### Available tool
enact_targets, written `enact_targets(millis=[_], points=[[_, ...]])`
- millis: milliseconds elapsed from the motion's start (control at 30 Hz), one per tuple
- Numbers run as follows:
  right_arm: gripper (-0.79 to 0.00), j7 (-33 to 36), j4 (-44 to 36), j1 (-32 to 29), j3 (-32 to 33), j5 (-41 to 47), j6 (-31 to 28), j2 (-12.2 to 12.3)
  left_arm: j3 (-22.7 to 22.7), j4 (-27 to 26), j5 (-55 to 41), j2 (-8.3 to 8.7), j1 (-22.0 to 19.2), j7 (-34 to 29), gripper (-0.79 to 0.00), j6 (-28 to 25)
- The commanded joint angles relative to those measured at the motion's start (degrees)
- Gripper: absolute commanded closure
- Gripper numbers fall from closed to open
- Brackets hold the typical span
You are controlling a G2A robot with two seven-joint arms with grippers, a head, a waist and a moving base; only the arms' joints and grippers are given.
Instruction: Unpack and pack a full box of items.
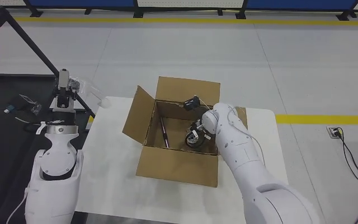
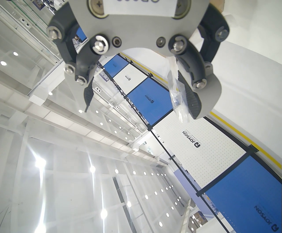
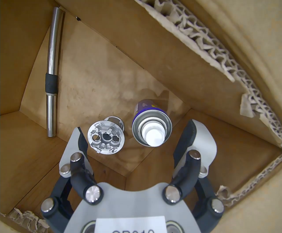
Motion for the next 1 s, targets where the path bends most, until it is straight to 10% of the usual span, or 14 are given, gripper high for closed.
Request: enact_targets(millis=[0, 133, 200, 433, 967], points=[[-0.785, -0.97, 1.13, 0.58, -0.47, 0.06, 0.94, -0.06, -0.03, 0.03, 0.03, 0.01, -0.01, -0.03, -0.785, 0.14], [-0.785, -1.84, 3.06, 1.36, -1.46, 0.09, 3.02, -0.29, -0.15, 0.03, 0.21, 0.03, 0.07, -0.04, -0.785, 0.2], [-0.413, -1.97, 3.88, 1.68, -1.94, 0.15, 3.87, -0.42, -0.24, -0.03, 0.22, 0.04, 0.14, -0.03, -0.785, 0.22], [0.0, -3.52, 5.3, 2.14, -3.72, -0.19, 7.52, -0.9, -0.42, -0.23, 0.08, 0.05, 0.41, 0.09, -0.785, 0.01], [0.0, -7.22, 0.68, 1.84, -4.42, 4.44, 2.45, -0.38, -0.35, 0.14, -0.96, 0.01, 0.66, -0.05, -0.785, -0.85]])
